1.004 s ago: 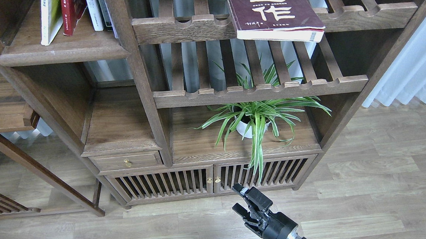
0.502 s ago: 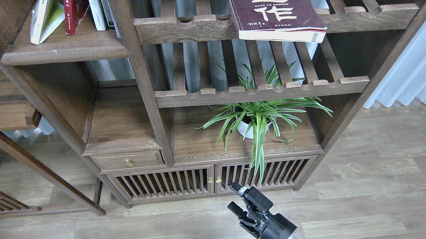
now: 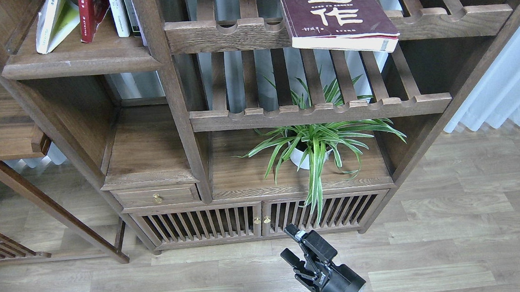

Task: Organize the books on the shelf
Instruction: 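Release the yellow-green book and withdraw the left gripper downward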

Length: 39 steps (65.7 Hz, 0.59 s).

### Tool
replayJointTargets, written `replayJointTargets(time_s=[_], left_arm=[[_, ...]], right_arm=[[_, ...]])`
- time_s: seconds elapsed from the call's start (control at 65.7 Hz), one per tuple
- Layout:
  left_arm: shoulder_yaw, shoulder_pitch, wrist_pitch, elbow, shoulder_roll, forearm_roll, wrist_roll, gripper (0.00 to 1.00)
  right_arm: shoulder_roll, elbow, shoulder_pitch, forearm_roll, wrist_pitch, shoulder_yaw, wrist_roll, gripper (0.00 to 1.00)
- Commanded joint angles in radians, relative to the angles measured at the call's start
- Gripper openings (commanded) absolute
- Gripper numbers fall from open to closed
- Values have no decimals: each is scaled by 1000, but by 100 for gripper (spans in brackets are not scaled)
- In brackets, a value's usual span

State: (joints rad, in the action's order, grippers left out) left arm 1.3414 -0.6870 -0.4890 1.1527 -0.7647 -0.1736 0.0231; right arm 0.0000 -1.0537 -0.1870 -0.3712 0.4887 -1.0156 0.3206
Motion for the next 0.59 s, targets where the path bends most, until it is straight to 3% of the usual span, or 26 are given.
replayJointTargets(time_s=[0.0,0.228,0.578], left_arm=[[-10,6,0,4,24,2,1,95],[-13,6,0,13,68,2,6,98],[30,9,0,25,275,8,0,100]], right_arm=[[0,0,0,0,0,0,-2,100],[0,0,0,0,0,0,-3,100],[0,-6,-6,-2,0,-3,-9,100]])
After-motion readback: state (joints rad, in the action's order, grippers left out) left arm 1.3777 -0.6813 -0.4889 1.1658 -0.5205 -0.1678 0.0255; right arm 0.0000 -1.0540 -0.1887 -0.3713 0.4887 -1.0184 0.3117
